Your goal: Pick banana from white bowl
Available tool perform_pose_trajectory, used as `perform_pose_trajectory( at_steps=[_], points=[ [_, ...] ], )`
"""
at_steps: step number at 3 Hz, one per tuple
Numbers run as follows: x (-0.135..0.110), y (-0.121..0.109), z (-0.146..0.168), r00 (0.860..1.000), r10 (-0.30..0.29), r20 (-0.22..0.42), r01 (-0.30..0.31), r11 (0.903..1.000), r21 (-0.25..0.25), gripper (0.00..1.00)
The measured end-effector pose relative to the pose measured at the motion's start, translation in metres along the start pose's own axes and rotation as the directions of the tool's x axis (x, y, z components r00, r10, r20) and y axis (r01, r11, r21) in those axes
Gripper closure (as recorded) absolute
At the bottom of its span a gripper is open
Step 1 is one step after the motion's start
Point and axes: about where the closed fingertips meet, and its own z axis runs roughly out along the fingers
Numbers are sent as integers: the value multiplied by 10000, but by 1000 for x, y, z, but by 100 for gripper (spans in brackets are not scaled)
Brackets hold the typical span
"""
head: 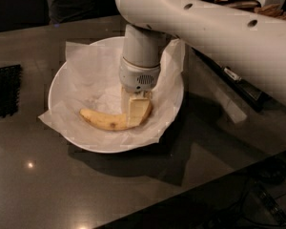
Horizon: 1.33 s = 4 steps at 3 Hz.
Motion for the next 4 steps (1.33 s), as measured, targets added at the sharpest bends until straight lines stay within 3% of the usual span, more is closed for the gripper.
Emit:
perform_pose_trajectory(
  at_steps=[1, 2, 4],
  points=[
    [5, 2, -12, 9997, 156, 179, -163, 9991, 401, 100],
    [7, 4, -45, 9994, 102, 318, -142, 9919, 1265, 100],
    [-4, 6, -105, 9956, -680, 639, 487, 9628, 2656, 100]
  ],
)
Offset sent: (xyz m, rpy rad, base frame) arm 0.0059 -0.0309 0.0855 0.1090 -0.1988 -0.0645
